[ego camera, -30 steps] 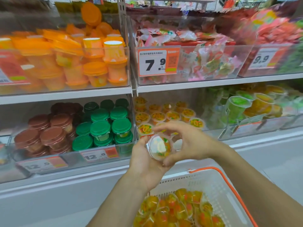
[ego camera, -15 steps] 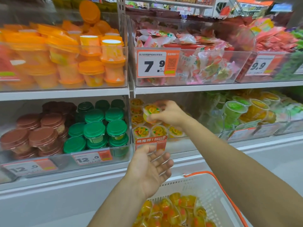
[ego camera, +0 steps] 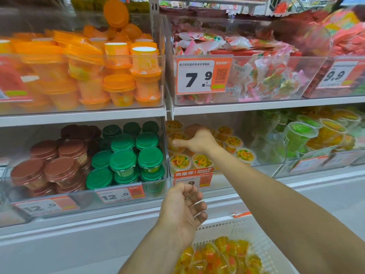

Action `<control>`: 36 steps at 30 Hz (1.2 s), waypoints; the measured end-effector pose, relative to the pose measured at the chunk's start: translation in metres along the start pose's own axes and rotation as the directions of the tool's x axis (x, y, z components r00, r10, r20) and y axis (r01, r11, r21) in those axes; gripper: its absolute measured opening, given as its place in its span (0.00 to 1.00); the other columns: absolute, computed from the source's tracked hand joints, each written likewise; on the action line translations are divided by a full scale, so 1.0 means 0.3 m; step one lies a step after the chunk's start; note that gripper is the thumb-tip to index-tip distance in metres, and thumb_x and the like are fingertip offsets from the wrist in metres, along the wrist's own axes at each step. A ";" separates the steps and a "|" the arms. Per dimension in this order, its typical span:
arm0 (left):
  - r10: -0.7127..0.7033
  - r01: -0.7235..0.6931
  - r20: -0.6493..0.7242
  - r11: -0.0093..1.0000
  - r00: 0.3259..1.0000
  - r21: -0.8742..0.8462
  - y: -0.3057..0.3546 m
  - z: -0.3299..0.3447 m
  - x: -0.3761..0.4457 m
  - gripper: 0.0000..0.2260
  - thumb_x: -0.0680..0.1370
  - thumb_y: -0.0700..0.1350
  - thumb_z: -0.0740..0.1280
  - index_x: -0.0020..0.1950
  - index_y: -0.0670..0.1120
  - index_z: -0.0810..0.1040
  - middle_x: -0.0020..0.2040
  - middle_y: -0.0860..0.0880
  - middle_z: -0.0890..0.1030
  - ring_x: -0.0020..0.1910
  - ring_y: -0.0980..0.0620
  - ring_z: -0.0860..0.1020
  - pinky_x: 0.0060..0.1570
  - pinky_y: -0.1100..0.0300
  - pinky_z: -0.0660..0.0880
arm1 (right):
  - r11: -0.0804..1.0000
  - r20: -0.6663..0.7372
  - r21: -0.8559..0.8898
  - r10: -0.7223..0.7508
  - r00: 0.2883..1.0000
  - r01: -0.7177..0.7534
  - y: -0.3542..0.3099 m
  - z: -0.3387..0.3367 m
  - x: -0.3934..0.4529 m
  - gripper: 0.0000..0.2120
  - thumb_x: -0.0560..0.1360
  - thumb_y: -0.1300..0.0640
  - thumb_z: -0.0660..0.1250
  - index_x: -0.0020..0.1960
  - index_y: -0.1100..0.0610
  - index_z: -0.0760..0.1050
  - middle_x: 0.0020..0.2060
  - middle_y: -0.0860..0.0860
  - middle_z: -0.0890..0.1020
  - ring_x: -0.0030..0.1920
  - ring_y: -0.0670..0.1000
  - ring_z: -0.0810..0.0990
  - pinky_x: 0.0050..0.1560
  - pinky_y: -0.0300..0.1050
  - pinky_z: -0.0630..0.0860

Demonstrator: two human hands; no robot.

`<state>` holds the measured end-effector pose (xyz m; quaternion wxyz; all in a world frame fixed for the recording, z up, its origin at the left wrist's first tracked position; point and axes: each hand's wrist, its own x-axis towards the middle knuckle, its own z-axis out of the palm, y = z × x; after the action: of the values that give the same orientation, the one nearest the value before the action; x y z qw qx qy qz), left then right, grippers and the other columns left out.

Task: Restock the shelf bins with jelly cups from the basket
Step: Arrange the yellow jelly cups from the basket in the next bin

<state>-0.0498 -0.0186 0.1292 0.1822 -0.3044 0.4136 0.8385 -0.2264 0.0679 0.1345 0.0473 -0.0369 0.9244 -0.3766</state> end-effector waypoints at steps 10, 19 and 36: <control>0.242 -0.244 0.122 0.579 0.963 0.778 -0.286 -0.049 0.165 0.09 0.78 0.43 0.63 0.41 0.41 0.77 0.35 0.45 0.81 0.30 0.47 0.77 0.35 0.54 0.75 | 0.860 -0.598 0.449 0.086 0.797 0.244 0.300 -0.027 -0.527 0.07 0.78 0.56 0.68 0.42 0.54 0.76 0.31 0.58 0.78 0.32 0.51 0.76 0.35 0.44 0.73; -0.017 0.052 -0.056 -0.194 0.998 0.980 -0.882 -0.517 0.371 0.26 0.71 0.62 0.65 0.68 0.57 0.71 0.72 0.45 0.69 0.61 0.45 0.76 0.61 0.52 0.75 | 0.872 0.160 -0.081 0.489 0.857 -0.483 0.952 0.448 -0.924 0.10 0.77 0.51 0.68 0.53 0.56 0.76 0.46 0.53 0.82 0.43 0.52 0.79 0.35 0.41 0.72; 0.087 0.285 -0.281 -0.040 0.956 0.958 -1.156 -0.618 0.514 0.24 0.78 0.56 0.63 0.74 0.61 0.61 0.67 0.41 0.72 0.64 0.40 0.72 0.64 0.45 0.72 | 0.606 0.094 -0.714 0.579 0.810 -0.351 1.147 0.636 -0.951 0.31 0.78 0.58 0.62 0.78 0.45 0.56 0.70 0.60 0.62 0.69 0.65 0.63 0.65 0.58 0.69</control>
<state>0.0948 0.0456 -0.2625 0.3500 -0.2154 0.8844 0.2212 0.0677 0.2109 -0.2252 0.2757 0.1341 0.9517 0.0165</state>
